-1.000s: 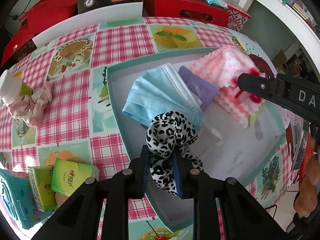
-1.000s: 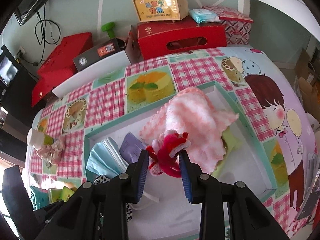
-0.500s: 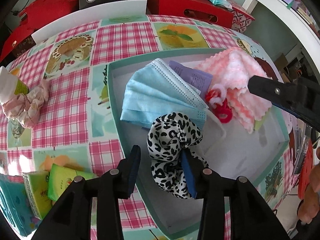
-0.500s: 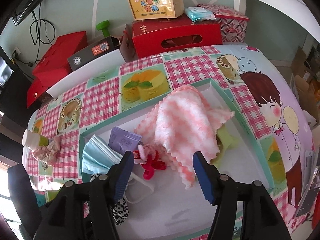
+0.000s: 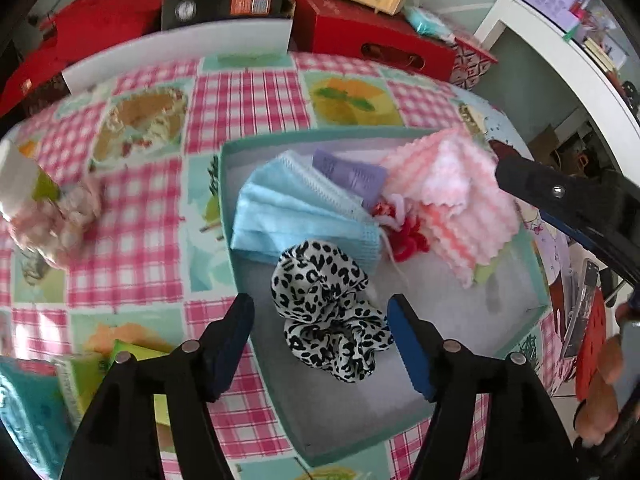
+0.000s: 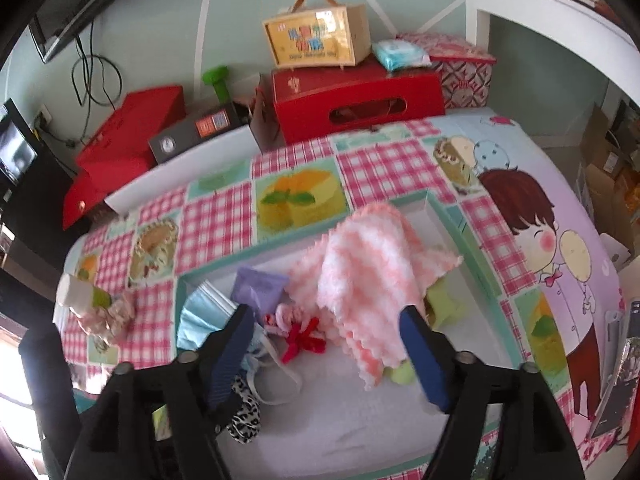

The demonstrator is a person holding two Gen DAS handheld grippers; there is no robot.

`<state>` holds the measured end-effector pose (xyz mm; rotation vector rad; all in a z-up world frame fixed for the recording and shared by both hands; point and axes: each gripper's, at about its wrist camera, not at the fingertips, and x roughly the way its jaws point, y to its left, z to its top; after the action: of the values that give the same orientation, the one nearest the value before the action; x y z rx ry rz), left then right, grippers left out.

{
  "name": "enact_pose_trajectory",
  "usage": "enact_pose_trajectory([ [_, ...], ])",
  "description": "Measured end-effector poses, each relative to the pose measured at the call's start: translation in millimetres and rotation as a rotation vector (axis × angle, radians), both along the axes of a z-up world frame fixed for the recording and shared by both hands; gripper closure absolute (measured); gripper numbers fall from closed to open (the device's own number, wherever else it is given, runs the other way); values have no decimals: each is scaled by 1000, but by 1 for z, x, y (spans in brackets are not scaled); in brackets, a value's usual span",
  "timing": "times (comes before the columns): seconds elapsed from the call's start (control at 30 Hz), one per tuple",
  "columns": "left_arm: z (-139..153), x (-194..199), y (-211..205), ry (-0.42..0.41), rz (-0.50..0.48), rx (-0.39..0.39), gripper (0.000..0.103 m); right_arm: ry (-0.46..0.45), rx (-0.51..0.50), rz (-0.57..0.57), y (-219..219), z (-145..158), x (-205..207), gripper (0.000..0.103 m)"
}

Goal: Organize soft objects
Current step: 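Move both open tools back toward the remaining items beside the tray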

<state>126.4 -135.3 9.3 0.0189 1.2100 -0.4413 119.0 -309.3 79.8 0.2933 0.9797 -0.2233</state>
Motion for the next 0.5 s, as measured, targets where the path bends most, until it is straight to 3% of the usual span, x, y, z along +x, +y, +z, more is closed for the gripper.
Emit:
enact_pose_trajectory([
  [0.1, 15, 1, 8, -30, 17, -33, 33, -18, -2, -7, -1, 5, -2, 21],
  [0.2, 28, 3, 23, -61, 65, -59, 30, -43, -9, -15, -3, 9, -3, 3],
  [0.23, 30, 6, 30, -74, 91, -64, 23, -51, -11, -13, -3, 10, -4, 0],
  [0.27, 30, 10, 37, -82, 112, -68, 16, -55, -14, -10, -3, 10, -4, 0],
  [0.5, 27, 25, 74, -103, 249, -88, 11, -40, -24, -2, 0, 5, -1, 0],
])
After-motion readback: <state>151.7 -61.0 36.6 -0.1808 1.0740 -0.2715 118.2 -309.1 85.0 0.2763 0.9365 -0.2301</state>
